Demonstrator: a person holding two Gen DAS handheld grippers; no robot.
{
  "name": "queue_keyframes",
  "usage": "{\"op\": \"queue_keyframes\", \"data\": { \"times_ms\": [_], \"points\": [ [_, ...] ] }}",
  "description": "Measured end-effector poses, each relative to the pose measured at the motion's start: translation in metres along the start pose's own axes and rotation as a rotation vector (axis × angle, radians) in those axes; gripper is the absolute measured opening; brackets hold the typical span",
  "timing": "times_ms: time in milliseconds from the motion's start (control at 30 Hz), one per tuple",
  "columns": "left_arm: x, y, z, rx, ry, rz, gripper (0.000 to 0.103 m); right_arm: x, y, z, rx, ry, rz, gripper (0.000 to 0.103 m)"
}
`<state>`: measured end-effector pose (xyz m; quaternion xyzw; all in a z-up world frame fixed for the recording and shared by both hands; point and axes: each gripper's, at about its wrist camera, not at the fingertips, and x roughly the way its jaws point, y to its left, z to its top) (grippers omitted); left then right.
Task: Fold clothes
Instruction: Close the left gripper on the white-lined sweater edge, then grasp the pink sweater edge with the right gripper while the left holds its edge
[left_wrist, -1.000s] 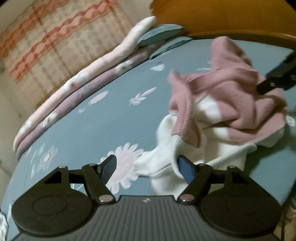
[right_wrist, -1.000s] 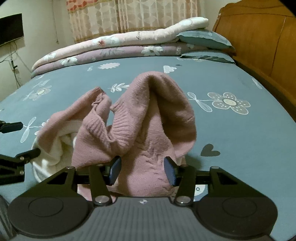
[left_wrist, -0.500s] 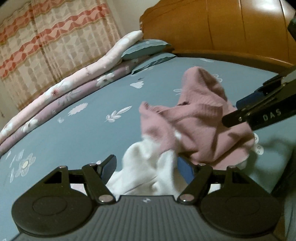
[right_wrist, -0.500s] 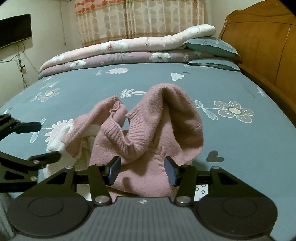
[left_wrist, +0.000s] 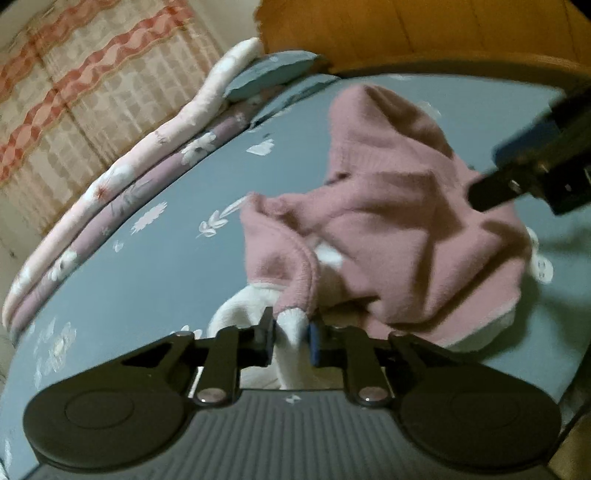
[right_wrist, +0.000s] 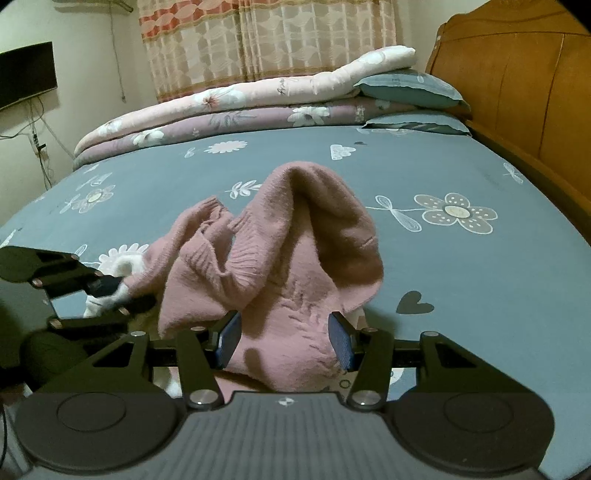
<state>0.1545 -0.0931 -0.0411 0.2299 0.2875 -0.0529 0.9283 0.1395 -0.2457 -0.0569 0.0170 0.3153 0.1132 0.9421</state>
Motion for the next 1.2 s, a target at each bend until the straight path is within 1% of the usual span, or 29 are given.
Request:
{"op": "queue_keyframes", "data": {
  "times_ms": [133,300,400,467,533,600,700,767,800,833,933,1067,1200],
  "points": [
    [0.0,0.013,-0.005,-0.032,0.016,0.021,0.013,-0.003,-0.013,0.001,-0.012,-0.009,0.004,0.057],
    [-0.001,0.033,-0.017,-0.092,0.042,0.032,0.014,0.002,-0.033,0.012,-0.036,-0.025,0.062,0.057],
    [-0.002,0.045,-0.023,-0.128,0.057,0.038,0.014,0.011,-0.044,0.022,-0.076,-0.035,0.059,0.057],
    [-0.002,0.053,-0.028,-0.152,0.068,0.042,0.014,0.02,-0.053,0.032,-0.089,-0.035,0.079,0.057],
    [-0.003,0.061,-0.033,-0.176,0.078,0.046,0.014,0.036,-0.065,0.041,-0.078,-0.02,0.129,0.057],
    [-0.003,0.07,-0.037,-0.2,0.088,0.051,0.014,0.056,-0.077,0.048,-0.057,0.009,0.188,0.057],
    [-0.003,0.073,-0.04,-0.221,0.09,0.034,0.014,0.086,-0.084,0.05,-0.06,0.064,0.236,0.056],
    [-0.002,0.076,-0.041,-0.226,0.089,0.023,0.015,0.102,-0.084,0.049,-0.048,0.105,0.301,0.048],
    [-0.001,0.077,-0.041,-0.227,0.087,0.019,0.015,0.107,-0.081,0.048,-0.053,0.12,0.316,0.032],
    [-0.001,0.077,-0.041,-0.226,0.086,0.015,0.015,0.109,-0.076,0.047,-0.062,0.129,0.316,0.013],
    [0.0,0.078,-0.036,-0.204,0.074,0.013,0.015,0.097,-0.063,0.051,-0.115,0.108,0.257,0.011],
    [-0.002,0.083,-0.025,-0.171,0.048,0.017,0.014,0.069,-0.053,0.063,-0.206,0.052,0.124,0.01],
    [-0.007,0.091,-0.012,-0.138,0.011,0.027,0.014,0.042,-0.056,0.083,-0.256,0.015,0.063,0.009]
  ]
}}
